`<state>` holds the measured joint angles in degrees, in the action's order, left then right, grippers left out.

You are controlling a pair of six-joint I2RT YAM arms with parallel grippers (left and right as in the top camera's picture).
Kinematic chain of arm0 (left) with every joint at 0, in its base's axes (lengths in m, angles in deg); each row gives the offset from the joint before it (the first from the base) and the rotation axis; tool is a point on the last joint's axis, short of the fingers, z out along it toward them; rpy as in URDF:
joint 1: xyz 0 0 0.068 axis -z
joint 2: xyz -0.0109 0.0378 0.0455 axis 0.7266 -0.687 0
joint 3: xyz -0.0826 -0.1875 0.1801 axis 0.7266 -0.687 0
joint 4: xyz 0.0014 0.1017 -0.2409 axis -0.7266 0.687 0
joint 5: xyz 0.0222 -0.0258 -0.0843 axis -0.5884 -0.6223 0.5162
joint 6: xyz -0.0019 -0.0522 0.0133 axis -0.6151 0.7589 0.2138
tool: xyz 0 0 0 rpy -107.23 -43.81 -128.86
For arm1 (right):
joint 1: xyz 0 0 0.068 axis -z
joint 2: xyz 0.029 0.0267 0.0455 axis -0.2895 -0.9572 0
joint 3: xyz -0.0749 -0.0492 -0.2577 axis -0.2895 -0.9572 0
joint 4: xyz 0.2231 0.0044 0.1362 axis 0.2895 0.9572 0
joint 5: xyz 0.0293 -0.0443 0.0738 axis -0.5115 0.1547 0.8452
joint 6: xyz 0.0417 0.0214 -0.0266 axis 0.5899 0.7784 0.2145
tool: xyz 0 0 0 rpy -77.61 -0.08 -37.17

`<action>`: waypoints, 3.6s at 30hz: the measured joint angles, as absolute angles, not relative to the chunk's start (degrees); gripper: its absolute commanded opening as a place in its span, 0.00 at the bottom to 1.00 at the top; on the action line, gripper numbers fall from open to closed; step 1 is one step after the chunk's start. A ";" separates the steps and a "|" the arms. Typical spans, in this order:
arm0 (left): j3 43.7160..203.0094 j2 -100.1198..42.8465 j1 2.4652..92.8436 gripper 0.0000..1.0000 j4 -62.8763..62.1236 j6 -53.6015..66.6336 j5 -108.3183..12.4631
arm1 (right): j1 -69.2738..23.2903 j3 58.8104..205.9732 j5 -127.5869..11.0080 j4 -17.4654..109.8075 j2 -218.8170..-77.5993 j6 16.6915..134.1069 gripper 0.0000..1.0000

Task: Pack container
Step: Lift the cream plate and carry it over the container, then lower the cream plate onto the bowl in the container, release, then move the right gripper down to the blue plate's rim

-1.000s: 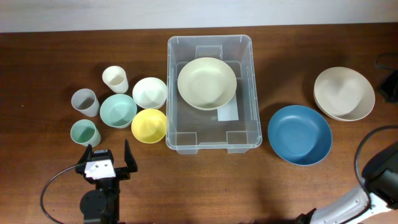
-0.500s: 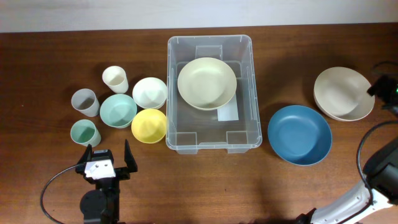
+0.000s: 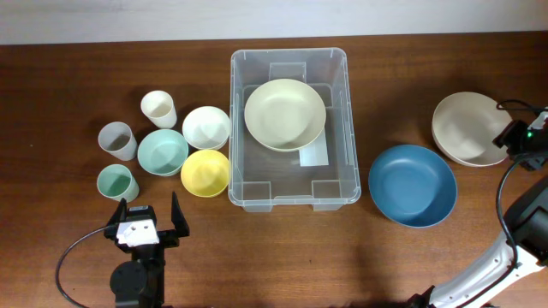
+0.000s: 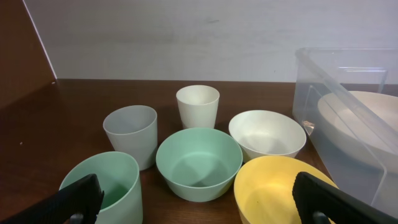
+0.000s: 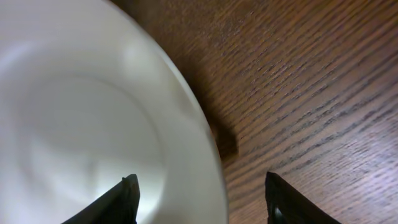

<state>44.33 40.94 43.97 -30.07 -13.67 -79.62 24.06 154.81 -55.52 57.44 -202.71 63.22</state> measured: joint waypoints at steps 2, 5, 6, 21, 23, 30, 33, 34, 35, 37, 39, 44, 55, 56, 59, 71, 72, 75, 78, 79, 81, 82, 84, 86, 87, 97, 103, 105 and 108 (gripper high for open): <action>44.33 40.94 43.97 1.00 -30.07 -13.67 -79.62 | 24.06 154.81 -55.33 57.42 -203.89 63.16 0.47; 44.33 40.94 43.97 1.00 -30.07 -13.67 -79.62 | 24.06 154.81 -54.54 56.78 -205.59 63.18 0.33; 44.33 40.94 43.97 1.00 -30.07 -13.67 -79.62 | 24.06 154.81 -54.41 56.65 -205.81 63.22 0.32; 44.33 40.94 43.97 1.00 -30.07 -13.69 -79.62 | 24.12 154.83 -48.62 56.00 -205.75 63.44 0.04; 44.33 40.94 43.97 1.00 -30.07 -13.67 -79.62 | 24.12 154.94 -45.95 55.76 -205.75 63.40 0.04; 44.33 40.94 43.97 1.00 -30.07 -13.67 -79.62 | 24.10 159.02 -37.71 55.95 -204.15 63.20 0.04; 44.33 40.94 43.97 1.00 -30.07 -13.69 -79.62 | 24.10 159.90 -35.68 56.45 -200.41 62.88 0.04; 44.33 40.94 43.97 1.00 -30.07 -13.69 -79.62 | 23.97 160.01 -34.72 56.63 -198.47 62.77 0.04; 44.33 40.94 43.97 1.00 -30.07 -13.67 -79.62 | 23.68 160.03 -34.15 56.85 -196.57 62.68 0.04; 44.33 40.94 43.97 1.00 -30.07 -13.67 -79.62 | 22.24 160.29 -33.49 57.26 -192.98 62.57 0.04; 44.33 40.94 43.97 1.00 -30.07 -13.69 -79.62 | 18.70 160.60 -33.19 57.35 -188.96 62.55 0.04; 44.33 40.94 43.97 0.99 -30.07 -13.67 -79.62 | 3.05 161.30 -36.51 56.59 -181.18 62.48 0.04; 44.33 40.94 43.97 1.00 -30.07 -13.67 -79.62 | -33.78 161.80 -63.57 53.15 -182.36 62.07 0.04; 44.33 40.94 43.97 1.00 -30.07 -13.67 -79.62 | -35.13 161.80 -65.25 52.91 -183.39 61.91 0.04; 44.33 40.94 43.97 1.00 -30.07 -13.67 -79.62 | -37.08 161.80 -69.05 52.15 -187.54 62.42 0.04; 44.33 40.94 43.97 1.00 -30.07 -13.67 -79.62 | -36.09 161.80 -72.31 51.49 -196.76 64.38 0.50; 44.33 40.94 43.97 1.00 -30.07 -13.67 -79.62 | -36.09 161.80 -72.27 51.49 -196.94 64.43 0.61; 44.33 40.94 43.97 1.00 -30.07 -13.69 -79.62 | -36.09 161.80 -72.27 51.12 -197.13 64.43 0.68; 44.33 40.94 43.97 1.00 -30.07 -13.67 -79.62 | -36.09 161.93 -72.31 52.43 -197.13 64.34 0.71; 44.33 40.94 43.97 1.00 -30.07 -13.67 -79.62 | -36.09 162.06 -72.35 53.29 -197.05 64.25 0.71; 44.33 40.94 43.97 1.00 -30.07 -13.67 -79.62 | -36.09 162.78 -73.25 56.30 -196.41 64.08 0.72; 44.33 40.94 43.97 1.00 -30.07 -13.69 -79.62 | -36.07 163.26 -74.08 57.79 -195.87 64.03 0.72; 44.33 40.94 43.97 1.00 -30.07 -13.67 -79.62 | -35.92 164.73 -76.99 61.77 -193.48 64.47 0.72; 44.33 40.94 43.97 1.00 -30.07 -13.69 -79.62 | -35.13 166.13 -79.57 65.02 -189.94 65.21 0.72; 44.33 40.94 43.97 1.00 -30.07 -13.67 -79.62 | -33.80 166.91 -80.83 67.34 -186.86 65.89 0.72; 44.33 40.94 43.97 1.00 -30.07 -13.67 -79.62 | -4.91 168.55 -74.39 85.72 -177.07 70.48 0.72; 44.33 40.94 43.97 1.00 -30.07 -13.67 -79.62 | 0.49 158.76 -66.17 89.07 -178.51 70.44 0.20; 44.33 40.94 43.97 1.00 -30.07 -13.67 -79.62 | -0.62 152.88 -64.25 89.02 -178.71 70.44 0.04; 44.33 40.94 43.97 1.00 -30.07 -13.69 -79.62 | -2.83 144.75 -63.17 84.65 -178.86 70.72 0.04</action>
